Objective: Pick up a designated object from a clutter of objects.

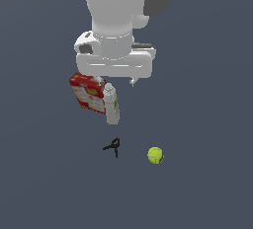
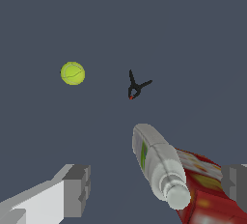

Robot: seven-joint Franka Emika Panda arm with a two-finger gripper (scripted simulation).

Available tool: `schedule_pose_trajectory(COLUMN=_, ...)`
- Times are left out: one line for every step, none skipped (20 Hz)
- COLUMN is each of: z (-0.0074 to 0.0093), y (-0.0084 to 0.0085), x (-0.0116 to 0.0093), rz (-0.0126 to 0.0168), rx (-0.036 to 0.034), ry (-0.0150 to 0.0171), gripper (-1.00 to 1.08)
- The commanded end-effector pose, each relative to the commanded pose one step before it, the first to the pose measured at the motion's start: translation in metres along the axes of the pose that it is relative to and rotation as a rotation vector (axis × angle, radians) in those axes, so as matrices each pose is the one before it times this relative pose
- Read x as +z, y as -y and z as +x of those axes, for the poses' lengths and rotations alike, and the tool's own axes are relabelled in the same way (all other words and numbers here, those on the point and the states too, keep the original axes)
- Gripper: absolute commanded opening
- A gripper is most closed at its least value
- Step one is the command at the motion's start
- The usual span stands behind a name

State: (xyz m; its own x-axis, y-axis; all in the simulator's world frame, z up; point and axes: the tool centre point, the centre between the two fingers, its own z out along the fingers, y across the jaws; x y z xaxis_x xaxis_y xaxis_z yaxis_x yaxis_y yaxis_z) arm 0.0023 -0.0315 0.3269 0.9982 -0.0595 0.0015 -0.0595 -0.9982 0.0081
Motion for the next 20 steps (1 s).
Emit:
schedule_pose_trajectory(z=0.0, y=-0.00001, x=0.0, rz=0.0, rx=0.0, ry=0.0, gripper=1.0)
schedule_pose_trajectory(z=-0.0001, y=-0.00029, x=0.00024, rz=0.00002, rx=0.00106, ry=0.00056, gripper=1.0)
schedule_pose_trajectory(z=-0.00024, y=-0.00106, x=0.0008, rz=0.00012, rx=0.00345, ry=0.00182, gripper=1.0)
schedule_pose_trajectory(z=-0.00042, y=-0.00168, x=0.00127, rz=0.0002, rx=0.0056, ry=0.00295, gripper=1.0)
schedule_pose_trajectory(z=-0.0006, y=-0.00235, x=0.00176, rz=0.00028, rx=0.00783, ry=0.00411, gripper=1.0)
schedule_pose_trajectory(z=-0.00078, y=-0.00301, x=0.00223, rz=0.00038, rx=0.01006, ry=0.00524, gripper=1.0)
schedule_pose_trajectory(z=-0.00094, y=-0.00356, x=0.00257, rz=0.00047, rx=0.01189, ry=0.00613, gripper=1.0)
schedule_pose_trajectory(z=-0.00085, y=-0.00313, x=0.00218, rz=0.00044, rx=0.0105, ry=0.00533, gripper=1.0)
schedule_pose_trajectory(z=-0.00071, y=-0.00245, x=0.00162, rz=0.00038, rx=0.00826, ry=0.0041, gripper=1.0)
schedule_pose_trajectory(z=-0.00056, y=-0.00176, x=0.00108, rz=0.0003, rx=0.00598, ry=0.00288, gripper=1.0)
schedule_pose_trajectory(z=-0.0004, y=-0.00106, x=0.00056, rz=0.00021, rx=0.00366, ry=0.00166, gripper=1.0)
schedule_pose_trajectory(z=-0.00021, y=-0.00036, x=0.00009, rz=0.0001, rx=0.00129, ry=0.00048, gripper=1.0)
schedule_pose_trajectory(z=0.0001, y=0.00028, x=-0.00024, rz=-0.00004, rx=-0.00105, ry=-0.00057, gripper=1.0)
schedule_pose_trajectory(z=0.00042, y=0.00083, x=-0.00023, rz=-0.00022, rx=-0.00288, ry=-0.0011, gripper=1.0)
schedule_pose_trajectory(z=0.00063, y=0.00067, x=0.00025, rz=-0.00031, rx=-0.00247, ry=-0.0005, gripper=1.0)
schedule_pose_trajectory(z=0.00089, y=0.00067, x=0.00065, rz=-0.00042, rx=-0.00264, ry=-0.00015, gripper=1.0)
schedule_pose_trajectory(z=0.00121, y=0.00083, x=0.00099, rz=-0.00057, rx=-0.0033, ry=-0.00002, gripper=1.0)
schedule_pose_trajectory(z=0.00158, y=0.0011, x=0.00128, rz=-0.00073, rx=-0.00436, ry=-0.00007, gripper=1.0)
schedule_pose_trajectory(z=0.00196, y=0.00142, x=0.00153, rz=-0.00089, rx=-0.00562, ry=-0.00022, gripper=1.0)
schedule_pose_trajectory(z=0.00234, y=0.00179, x=0.00179, rz=-0.00105, rx=-0.00695, ry=-0.00038, gripper=1.0)
